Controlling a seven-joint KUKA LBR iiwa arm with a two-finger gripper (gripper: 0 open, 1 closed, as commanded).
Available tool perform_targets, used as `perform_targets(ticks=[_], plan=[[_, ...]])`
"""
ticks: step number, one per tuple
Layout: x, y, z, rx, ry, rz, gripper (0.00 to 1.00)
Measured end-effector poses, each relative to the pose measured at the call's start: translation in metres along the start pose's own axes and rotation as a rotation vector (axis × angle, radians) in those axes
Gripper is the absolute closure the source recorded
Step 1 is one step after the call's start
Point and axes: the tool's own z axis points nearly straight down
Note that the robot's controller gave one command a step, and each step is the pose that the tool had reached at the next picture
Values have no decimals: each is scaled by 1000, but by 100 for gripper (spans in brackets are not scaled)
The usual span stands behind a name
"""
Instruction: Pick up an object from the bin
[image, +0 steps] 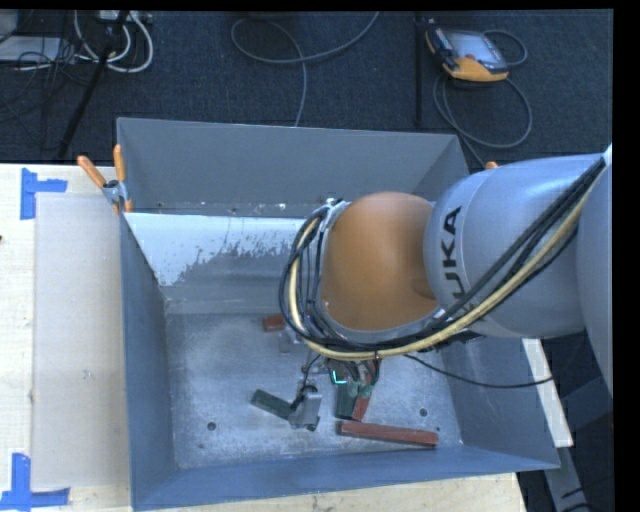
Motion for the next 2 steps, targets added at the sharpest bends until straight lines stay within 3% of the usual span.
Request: perform_targets(ticks=[1, 2], plan=[[7, 12, 104, 1, -1, -86, 0], [4, 12, 100, -1, -8, -82, 100]])
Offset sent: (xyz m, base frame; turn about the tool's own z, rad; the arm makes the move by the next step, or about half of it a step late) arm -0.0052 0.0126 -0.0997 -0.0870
